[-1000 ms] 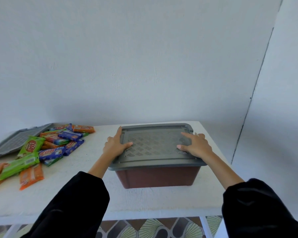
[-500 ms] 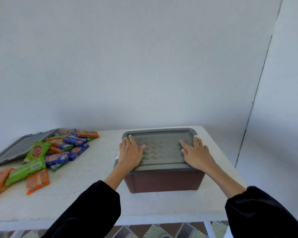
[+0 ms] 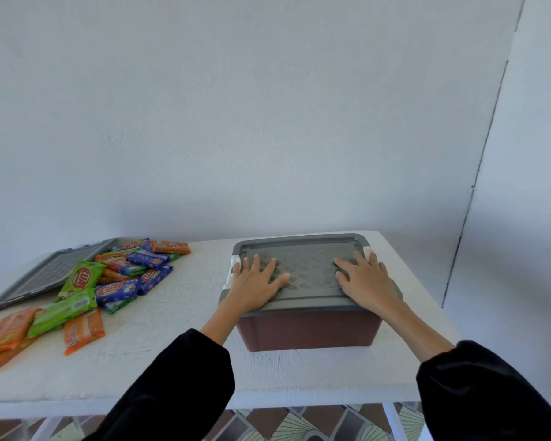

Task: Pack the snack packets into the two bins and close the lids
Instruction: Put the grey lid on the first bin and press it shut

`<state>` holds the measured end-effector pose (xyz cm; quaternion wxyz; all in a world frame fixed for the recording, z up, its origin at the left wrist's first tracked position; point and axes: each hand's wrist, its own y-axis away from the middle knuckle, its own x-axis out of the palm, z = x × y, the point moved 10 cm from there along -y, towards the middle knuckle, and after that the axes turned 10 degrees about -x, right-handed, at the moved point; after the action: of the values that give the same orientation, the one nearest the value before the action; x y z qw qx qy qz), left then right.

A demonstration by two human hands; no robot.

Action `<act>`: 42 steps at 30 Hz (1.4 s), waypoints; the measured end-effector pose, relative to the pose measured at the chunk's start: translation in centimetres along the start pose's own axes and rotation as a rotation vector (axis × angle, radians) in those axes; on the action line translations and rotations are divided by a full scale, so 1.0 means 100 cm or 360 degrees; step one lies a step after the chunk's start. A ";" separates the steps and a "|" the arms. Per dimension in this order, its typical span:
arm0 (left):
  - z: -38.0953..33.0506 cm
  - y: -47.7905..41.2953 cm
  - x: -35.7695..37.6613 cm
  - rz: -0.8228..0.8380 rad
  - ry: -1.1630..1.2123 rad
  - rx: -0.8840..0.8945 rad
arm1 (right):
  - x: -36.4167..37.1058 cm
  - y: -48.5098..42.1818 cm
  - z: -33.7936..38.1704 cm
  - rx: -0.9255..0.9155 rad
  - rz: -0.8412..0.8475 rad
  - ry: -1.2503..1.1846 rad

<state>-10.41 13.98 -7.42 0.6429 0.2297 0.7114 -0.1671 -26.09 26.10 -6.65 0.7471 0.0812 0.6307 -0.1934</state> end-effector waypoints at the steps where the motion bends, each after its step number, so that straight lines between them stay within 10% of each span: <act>1: -0.001 0.000 -0.001 -0.0024 0.0036 0.0002 | -0.002 0.000 0.002 -0.0032 -0.0025 -0.0030; 11: -0.025 0.020 -0.028 -0.0326 0.0655 0.0235 | -0.002 0.001 0.027 -0.0180 -0.0097 -0.0161; 42: -0.036 -0.207 -0.044 -0.0332 0.0651 0.0231 | 0.001 -0.214 -0.022 -0.0176 -0.0145 -0.0142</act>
<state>-24.38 -1.96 -3.83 0.4464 0.2296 0.8328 -0.2332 -36.45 7.36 -4.50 0.7682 0.0023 0.6096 -0.1956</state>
